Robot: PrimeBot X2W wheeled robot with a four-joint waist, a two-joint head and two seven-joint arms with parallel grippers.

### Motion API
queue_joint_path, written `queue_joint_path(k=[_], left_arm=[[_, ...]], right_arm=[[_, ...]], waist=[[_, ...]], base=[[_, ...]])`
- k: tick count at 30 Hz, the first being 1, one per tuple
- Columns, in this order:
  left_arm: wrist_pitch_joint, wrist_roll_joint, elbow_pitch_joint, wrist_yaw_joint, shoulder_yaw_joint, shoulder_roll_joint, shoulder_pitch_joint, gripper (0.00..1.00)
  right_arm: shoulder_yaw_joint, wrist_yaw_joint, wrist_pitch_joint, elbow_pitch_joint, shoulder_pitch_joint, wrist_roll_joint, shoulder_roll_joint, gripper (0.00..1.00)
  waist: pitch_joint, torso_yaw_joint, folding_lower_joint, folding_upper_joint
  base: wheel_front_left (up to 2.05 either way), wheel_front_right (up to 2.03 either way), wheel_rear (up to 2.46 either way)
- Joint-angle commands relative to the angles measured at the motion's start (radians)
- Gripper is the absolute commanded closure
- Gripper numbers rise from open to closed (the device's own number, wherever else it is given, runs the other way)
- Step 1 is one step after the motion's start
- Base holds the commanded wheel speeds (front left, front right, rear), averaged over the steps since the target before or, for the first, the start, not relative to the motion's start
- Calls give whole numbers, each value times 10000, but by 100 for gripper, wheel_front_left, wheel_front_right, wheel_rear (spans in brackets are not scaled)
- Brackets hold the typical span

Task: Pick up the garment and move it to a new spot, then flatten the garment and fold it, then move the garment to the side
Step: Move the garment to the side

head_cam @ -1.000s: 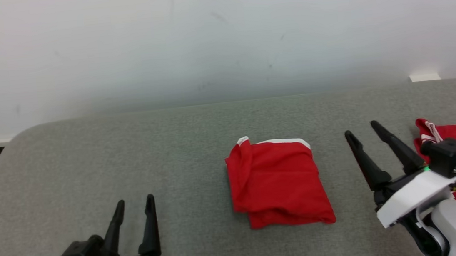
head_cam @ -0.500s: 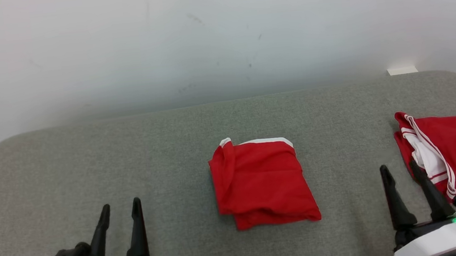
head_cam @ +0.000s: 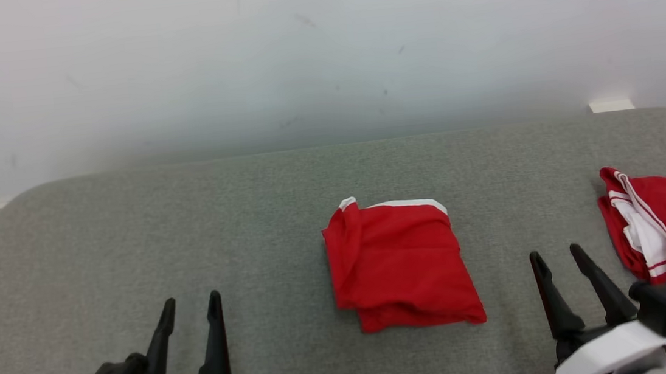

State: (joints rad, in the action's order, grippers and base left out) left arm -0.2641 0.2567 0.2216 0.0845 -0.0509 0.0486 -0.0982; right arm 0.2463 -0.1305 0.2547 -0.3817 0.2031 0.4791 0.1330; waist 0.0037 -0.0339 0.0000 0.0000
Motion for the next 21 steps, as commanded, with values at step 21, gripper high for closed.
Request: queue_joint_path(k=[21], left_arm=[[4, 342, -71, -73, -790, 41, -846, 0]], right_arm=[[200, 2, -4333, -5622, 4566, 1002, -568, 0]], waist=[[1395, 1854, 0, 0]], base=[[0, 0, 0]])
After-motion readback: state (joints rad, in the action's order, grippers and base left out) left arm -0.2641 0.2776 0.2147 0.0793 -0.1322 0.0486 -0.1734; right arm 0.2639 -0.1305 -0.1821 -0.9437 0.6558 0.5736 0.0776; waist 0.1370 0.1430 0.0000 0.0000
